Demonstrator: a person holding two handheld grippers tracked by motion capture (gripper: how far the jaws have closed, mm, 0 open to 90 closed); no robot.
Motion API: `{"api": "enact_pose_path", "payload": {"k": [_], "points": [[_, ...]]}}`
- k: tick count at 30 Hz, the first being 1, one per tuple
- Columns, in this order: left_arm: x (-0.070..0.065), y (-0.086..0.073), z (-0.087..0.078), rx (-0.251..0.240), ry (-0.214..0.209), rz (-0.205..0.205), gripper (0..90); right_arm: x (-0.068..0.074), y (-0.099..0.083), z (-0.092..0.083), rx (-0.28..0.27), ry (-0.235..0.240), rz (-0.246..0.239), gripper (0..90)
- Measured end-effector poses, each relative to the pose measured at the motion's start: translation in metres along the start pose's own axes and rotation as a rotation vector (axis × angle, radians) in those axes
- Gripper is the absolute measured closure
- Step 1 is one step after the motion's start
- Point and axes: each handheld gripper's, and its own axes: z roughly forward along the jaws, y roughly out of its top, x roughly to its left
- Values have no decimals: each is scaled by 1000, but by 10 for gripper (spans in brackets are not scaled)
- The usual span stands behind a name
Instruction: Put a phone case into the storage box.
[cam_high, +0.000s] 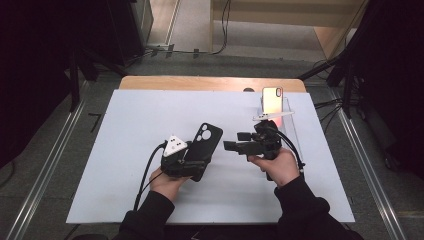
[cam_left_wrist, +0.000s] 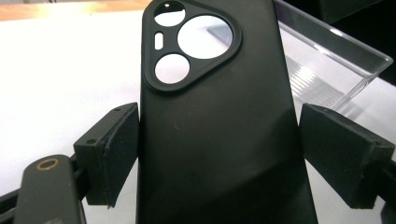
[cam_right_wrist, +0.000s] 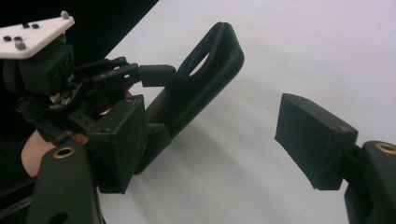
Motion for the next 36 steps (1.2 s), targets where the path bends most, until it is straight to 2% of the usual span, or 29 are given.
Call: {"api": "enact_pose_path", "payload": {"k": [5,13,16,20,23,27,29,33,36], "points": [[-3,-3,2,-27,0,3,149,0,6,7,-2,5,14,232],[-4,-4,3,-49,-44,-32,149,-5,12,22,4,10,32,233],[-7,-4,4,-55,-55,-33,148,-6,14,27,3,19,45,234],[-8,-4,4,-59,-38,-17,148,-7,16,33,7,16,49,239],[-7,-5,4,-64,-39,-21,148,-7,18,37,11,18,54,243],[-8,-6,3,-86,-24,-12,148,-8,20,41,12,32,73,269],[-9,-7,3,-94,-30,-11,148,-9,21,42,14,40,81,286],[-11,-7,3,-107,-31,-16,148,-10,22,45,20,68,107,426],[-11,-8,4,-113,-36,-21,147,-12,23,46,35,87,152,565]]}}
